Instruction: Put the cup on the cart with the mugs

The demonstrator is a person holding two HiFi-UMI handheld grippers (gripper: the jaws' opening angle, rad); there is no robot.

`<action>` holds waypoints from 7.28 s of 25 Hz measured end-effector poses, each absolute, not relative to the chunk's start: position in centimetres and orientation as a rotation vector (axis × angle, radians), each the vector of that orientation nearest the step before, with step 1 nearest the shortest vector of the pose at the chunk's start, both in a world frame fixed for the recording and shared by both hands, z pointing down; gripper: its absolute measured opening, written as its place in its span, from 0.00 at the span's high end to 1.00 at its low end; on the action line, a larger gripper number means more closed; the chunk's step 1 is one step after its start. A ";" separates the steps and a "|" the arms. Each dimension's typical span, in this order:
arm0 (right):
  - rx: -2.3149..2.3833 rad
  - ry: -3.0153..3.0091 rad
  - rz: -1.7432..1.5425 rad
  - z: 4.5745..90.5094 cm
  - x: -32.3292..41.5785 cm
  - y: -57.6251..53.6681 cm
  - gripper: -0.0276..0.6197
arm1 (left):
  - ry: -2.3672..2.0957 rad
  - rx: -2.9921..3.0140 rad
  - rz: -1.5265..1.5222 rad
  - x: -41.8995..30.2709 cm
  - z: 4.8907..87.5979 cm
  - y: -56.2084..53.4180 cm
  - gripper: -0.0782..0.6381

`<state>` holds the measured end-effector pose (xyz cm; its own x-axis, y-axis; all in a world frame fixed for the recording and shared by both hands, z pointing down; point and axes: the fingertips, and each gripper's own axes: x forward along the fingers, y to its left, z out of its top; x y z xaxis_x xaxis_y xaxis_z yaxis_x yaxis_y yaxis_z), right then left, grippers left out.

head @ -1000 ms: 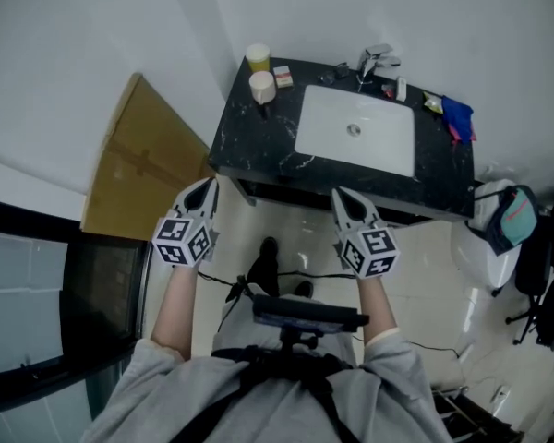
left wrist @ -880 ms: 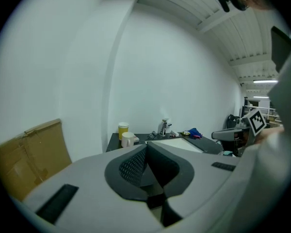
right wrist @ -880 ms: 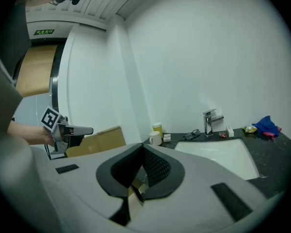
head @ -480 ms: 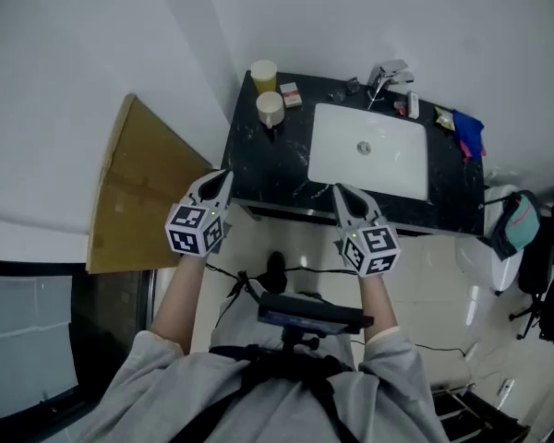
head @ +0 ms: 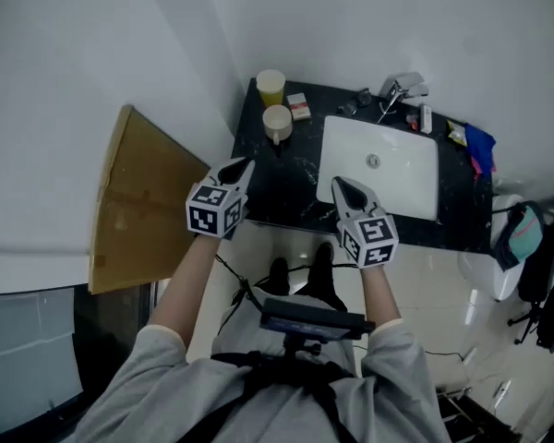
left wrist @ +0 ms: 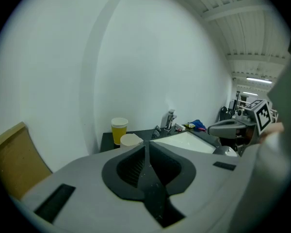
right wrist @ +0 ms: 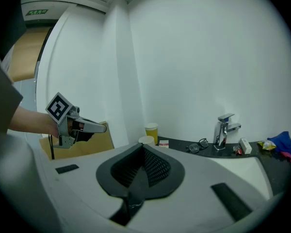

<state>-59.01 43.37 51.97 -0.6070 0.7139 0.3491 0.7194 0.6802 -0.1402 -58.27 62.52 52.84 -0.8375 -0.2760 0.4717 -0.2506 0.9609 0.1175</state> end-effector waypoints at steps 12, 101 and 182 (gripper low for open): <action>-1.225 -2.396 -0.101 55.7 -67.5 45.5 0.94 | -2.314 0.483 0.039 -68.2 59.0 59.6 0.32; -0.493 -2.712 0.087 51.0 -52.7 28.8 0.94 | -2.578 1.220 0.163 -58.1 48.6 46.7 0.23; 2.265 -1.992 0.194 38.9 36.2 -32.6 0.94 | -0.014 3.177 0.351 29.6 38.4 -41.4 0.23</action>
